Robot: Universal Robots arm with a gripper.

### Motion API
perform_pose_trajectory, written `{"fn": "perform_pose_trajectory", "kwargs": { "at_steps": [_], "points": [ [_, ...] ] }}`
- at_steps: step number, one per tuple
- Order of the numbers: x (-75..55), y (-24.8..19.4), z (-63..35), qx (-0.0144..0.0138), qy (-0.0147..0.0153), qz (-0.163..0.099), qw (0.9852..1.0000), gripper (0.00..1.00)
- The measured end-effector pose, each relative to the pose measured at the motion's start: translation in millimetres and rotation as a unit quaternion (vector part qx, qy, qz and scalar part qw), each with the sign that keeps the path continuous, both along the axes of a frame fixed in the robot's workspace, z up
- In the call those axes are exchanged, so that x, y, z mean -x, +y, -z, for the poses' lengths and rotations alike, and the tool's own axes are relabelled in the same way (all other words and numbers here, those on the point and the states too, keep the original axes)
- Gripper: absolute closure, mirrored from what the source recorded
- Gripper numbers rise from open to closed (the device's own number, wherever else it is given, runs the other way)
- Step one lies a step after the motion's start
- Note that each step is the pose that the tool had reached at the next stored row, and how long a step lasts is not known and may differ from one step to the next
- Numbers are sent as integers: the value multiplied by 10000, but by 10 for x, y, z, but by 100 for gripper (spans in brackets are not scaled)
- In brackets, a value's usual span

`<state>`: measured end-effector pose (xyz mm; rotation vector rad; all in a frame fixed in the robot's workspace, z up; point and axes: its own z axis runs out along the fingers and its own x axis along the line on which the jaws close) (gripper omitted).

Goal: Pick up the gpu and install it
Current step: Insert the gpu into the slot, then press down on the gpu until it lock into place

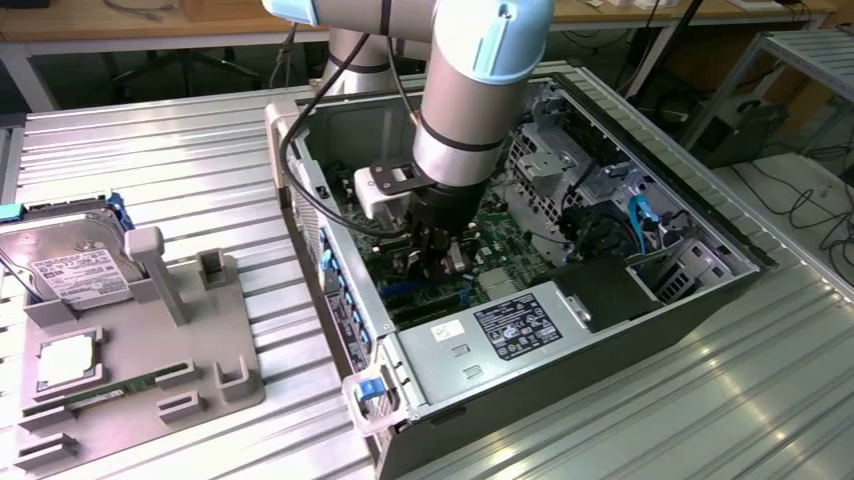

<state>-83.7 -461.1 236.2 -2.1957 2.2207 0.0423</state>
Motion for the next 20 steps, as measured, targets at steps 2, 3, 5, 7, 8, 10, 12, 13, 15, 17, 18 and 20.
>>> {"fn": "perform_pose_trajectory", "kwargs": {
  "at_steps": [2, 3, 5, 7, 8, 10, 12, 13, 15, 17, 18, 20],
  "points": [
    [0, 0, 13, -4, 2, 0, 10000, 72],
    [-1, 0, 19, -6, 2, 0, 10000, 72],
    [0, 0, 33, -9, 5, 0, 10000, 72],
    [0, 0, 49, -11, 8, -1, 10000, 72],
    [0, 0, 59, -13, 9, -1, 10000, 72],
    [0, -1, 72, -15, 12, 0, 10000, 72],
    [0, 0, 73, -16, 11, 0, 10000, 72],
    [-1, 0, 73, -17, 11, -1, 10000, 72],
    [-1, 0, 74, -17, 11, 0, 10000, 72],
    [0, -1, 96, -14, 12, 0, 10000, 72],
    [0, -1, 131, -14, 12, -1, 10000, 72],
    [0, -2, 171, -10, 15, -1, 10000, 72]
  ]
}}
